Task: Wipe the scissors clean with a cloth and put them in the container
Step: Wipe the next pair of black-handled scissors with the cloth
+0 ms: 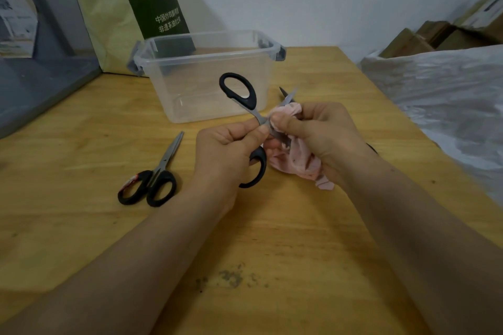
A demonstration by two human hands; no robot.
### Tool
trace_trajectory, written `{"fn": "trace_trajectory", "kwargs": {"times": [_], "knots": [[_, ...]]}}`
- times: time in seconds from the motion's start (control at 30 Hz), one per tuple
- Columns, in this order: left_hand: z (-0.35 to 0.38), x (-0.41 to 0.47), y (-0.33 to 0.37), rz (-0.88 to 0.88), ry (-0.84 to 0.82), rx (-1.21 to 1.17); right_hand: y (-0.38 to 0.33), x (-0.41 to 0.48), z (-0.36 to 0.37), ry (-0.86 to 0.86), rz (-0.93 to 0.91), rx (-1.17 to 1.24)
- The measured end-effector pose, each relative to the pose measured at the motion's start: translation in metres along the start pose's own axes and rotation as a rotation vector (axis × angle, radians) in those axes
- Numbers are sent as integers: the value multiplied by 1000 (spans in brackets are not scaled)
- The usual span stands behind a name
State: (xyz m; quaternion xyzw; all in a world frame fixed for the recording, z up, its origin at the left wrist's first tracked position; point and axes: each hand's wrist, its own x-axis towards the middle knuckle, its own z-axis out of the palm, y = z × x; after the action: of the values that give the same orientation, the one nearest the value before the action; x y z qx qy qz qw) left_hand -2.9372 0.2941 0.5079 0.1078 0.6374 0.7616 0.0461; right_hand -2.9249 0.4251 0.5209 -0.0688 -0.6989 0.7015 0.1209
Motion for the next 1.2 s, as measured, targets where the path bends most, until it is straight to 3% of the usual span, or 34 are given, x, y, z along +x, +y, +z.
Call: {"fn": "trace_trajectory", "kwargs": {"times": [0.1,0.27,0.43,0.57,0.77,0.9,1.1,1.2], "knots": [[3,0,1,-2,1,-6,-4,-1,0,57,65,157],[-1,-1,1,-4,8,10,-2,-3,-3,-58,43,-52],[3,0,1,34,1,65,-2,1,2,60,95,221],[0,-2,0,37,40,69,-1,0,-4,-53,75,-53],[5,-1,-1,72,13,119,-2,2,-1,79,84,124],[2,-1,-1,70,39,124,0,0,-2,-37,87,-64],[5,-1,-1,84,-5,150,1,4,-3,88,42,111],[3,1,-4,82,24,150,1,2,-2,12,65,3]]}}
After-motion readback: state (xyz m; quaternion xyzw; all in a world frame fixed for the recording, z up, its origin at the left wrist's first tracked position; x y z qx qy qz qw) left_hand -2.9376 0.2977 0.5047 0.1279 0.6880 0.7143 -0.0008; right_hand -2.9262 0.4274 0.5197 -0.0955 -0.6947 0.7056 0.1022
